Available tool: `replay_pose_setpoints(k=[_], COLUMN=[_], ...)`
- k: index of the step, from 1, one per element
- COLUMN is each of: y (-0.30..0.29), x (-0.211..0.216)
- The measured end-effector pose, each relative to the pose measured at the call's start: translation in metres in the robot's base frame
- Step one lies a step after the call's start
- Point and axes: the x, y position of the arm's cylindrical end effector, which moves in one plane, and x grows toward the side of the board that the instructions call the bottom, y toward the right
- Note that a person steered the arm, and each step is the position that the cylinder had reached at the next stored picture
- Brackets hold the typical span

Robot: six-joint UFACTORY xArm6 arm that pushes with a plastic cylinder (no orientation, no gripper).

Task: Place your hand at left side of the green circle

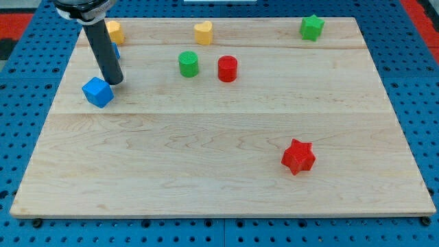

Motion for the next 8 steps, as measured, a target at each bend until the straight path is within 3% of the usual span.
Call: replay_pose_setpoints(k=[3,5,8], y=[0.012,0.063,0.082], x=[-0.001,-0.019,-0.033])
